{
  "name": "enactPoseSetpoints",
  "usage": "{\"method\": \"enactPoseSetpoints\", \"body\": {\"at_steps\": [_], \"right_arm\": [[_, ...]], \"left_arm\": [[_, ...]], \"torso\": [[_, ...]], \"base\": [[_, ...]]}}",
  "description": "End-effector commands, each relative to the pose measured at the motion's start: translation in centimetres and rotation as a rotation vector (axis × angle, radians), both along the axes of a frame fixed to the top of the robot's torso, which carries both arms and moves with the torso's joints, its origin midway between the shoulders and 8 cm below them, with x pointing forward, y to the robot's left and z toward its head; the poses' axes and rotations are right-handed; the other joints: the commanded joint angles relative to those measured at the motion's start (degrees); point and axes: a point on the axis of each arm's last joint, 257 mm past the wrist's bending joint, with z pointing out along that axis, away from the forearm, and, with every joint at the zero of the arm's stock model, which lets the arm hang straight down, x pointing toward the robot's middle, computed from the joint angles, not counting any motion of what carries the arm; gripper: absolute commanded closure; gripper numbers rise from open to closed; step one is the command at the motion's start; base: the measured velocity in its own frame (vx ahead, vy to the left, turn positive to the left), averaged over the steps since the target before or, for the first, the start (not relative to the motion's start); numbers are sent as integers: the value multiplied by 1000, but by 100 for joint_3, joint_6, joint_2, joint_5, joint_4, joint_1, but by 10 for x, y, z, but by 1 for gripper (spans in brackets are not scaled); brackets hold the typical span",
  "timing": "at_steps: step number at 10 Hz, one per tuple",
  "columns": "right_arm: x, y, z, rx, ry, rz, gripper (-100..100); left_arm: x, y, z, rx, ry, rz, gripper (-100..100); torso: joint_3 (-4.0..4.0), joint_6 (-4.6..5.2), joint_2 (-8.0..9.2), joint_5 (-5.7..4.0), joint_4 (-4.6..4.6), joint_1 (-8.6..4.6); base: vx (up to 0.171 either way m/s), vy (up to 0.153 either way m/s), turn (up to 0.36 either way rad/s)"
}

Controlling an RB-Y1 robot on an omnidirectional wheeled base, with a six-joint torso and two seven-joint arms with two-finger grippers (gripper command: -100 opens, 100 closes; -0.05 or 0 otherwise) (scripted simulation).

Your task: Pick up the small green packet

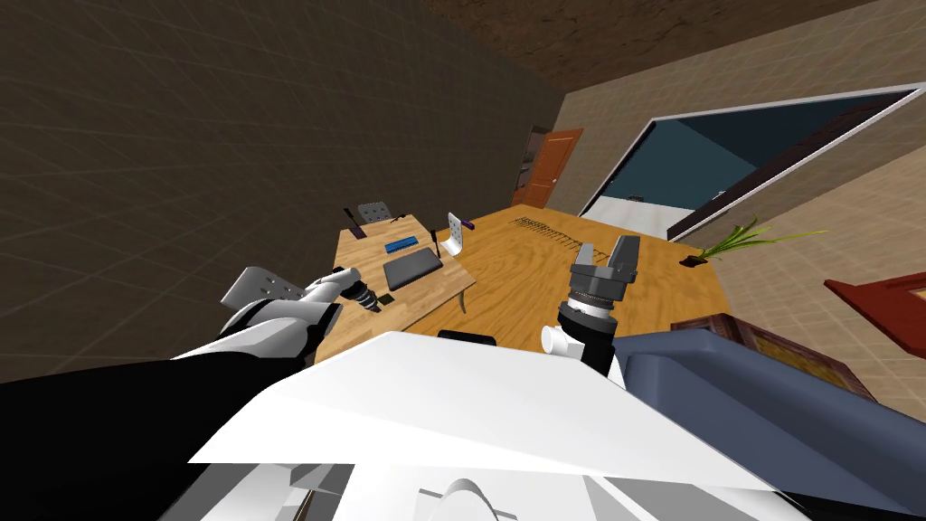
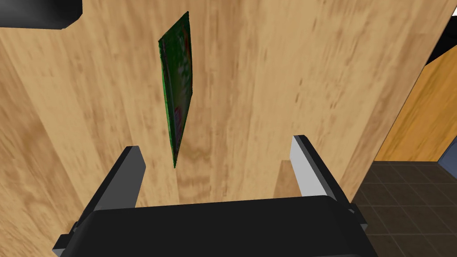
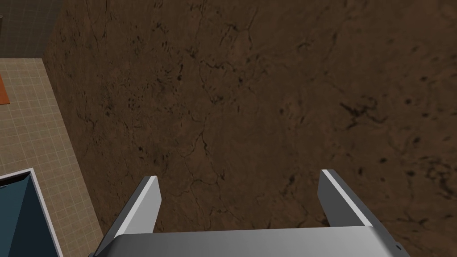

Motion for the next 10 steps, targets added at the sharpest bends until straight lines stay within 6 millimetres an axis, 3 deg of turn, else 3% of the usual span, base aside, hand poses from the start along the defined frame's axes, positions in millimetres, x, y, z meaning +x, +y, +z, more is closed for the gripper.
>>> {"method": "enactPoseSetpoints", "body": {"at_steps": [1,3,4,5,7,8,9,10], "right_arm": [[0,0,0,0,0,0,0],[0,0,0,0,0,0,0],[0,0,0,0,0,0,0],[0,0,0,0,0,0,0],[0,0,0,0,0,0,0],[0,0,0,0,0,0,0],[0,0,0,0,0,0,0],[0,0,0,0,0,0,0]], "left_arm": [[-10,-7,-5,-12,28,20,-100],[5,-8,2,0,-3,-8,-100],[31,-35,0,-2,-4,-41,-100],[16,-40,-12,-18,32,-24,-100],[31,-41,-4,-7,1,-48,-100],[55,-69,-5,-6,-1,-79,-100],[55,-75,-8,-10,3,-88,-100],[79,-98,-3,-2,-6,-114,-100]], "torso": [[0,0,0,0,0,0],[-4,-1,-7,-5,-1,-18],[-4,1,-8,-8,-1,-26],[-3,-4,-5,-4,-1,-9],[-2,1,-3,-3,0,-7],[-3,0,-5,-5,0,-19],[-2,-5,-3,-3,0,-1],[-2,0,-3,-1,0,0]], "base": [[0,45,-26],[3,7,-6],[-21,58,268],[-20,78,147],[-5,31,-17],[-20,80,303],[-13,77,142],[-25,104,247]]}}
